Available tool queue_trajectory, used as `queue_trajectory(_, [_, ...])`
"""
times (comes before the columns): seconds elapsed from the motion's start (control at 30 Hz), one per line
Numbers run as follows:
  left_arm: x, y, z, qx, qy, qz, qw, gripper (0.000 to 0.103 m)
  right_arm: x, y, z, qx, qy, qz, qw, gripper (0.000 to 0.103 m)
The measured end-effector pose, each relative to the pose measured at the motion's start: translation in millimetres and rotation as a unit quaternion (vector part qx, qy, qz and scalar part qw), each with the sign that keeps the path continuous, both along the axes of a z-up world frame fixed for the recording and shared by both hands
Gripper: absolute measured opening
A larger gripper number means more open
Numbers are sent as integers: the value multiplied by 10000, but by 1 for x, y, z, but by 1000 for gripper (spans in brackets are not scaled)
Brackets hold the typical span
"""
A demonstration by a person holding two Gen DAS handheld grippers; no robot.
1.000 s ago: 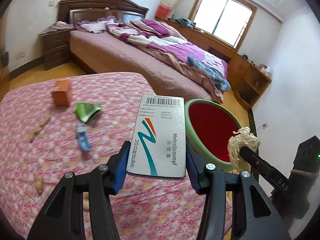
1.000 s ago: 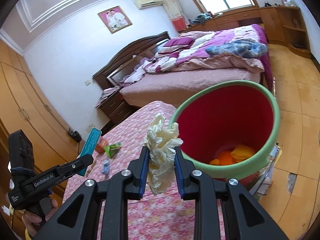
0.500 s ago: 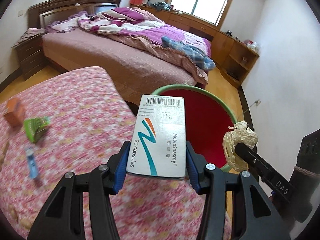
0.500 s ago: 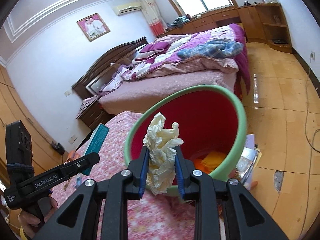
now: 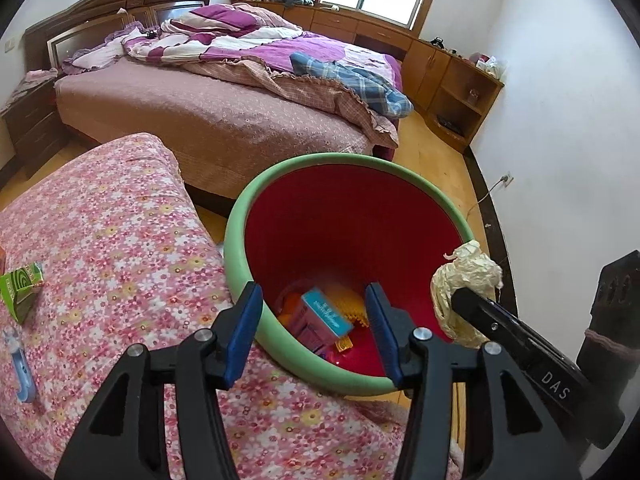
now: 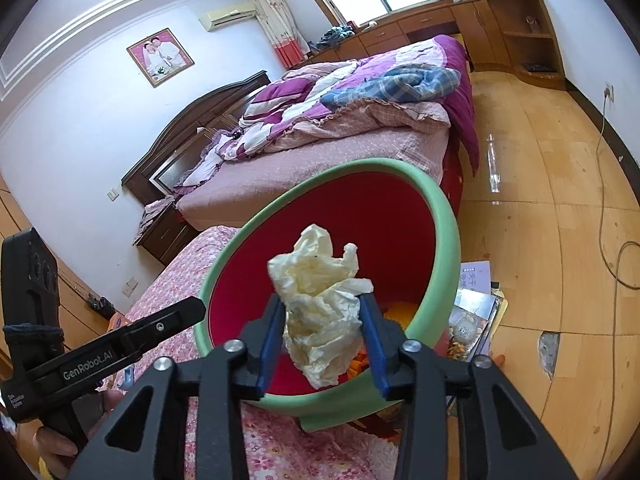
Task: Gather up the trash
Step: 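Carry both items over the red bucket and open both tools to drop them, then move both open tools back toward the remaining items on the bed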
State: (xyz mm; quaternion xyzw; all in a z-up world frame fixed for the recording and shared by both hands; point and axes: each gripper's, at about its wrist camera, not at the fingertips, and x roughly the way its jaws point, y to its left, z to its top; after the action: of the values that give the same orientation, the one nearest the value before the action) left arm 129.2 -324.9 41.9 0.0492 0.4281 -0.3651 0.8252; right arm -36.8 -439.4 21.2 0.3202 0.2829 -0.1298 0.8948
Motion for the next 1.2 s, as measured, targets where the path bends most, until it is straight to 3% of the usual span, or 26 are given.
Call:
queue_trajectory(0.2, [1,11,-3,-8,93,163,9998,55,-2,2,2,35,-45,8,10000,55])
queue_trajectory(0.7, [-7,57,0,-72,216,633,9977,55,-7,17,17,-89,-116,64,9999,66])
queue_trajectory(1.2, [-20,129,15,-126,159,1288,9915,55,-3,59,37,-256,-158,463,9985,66])
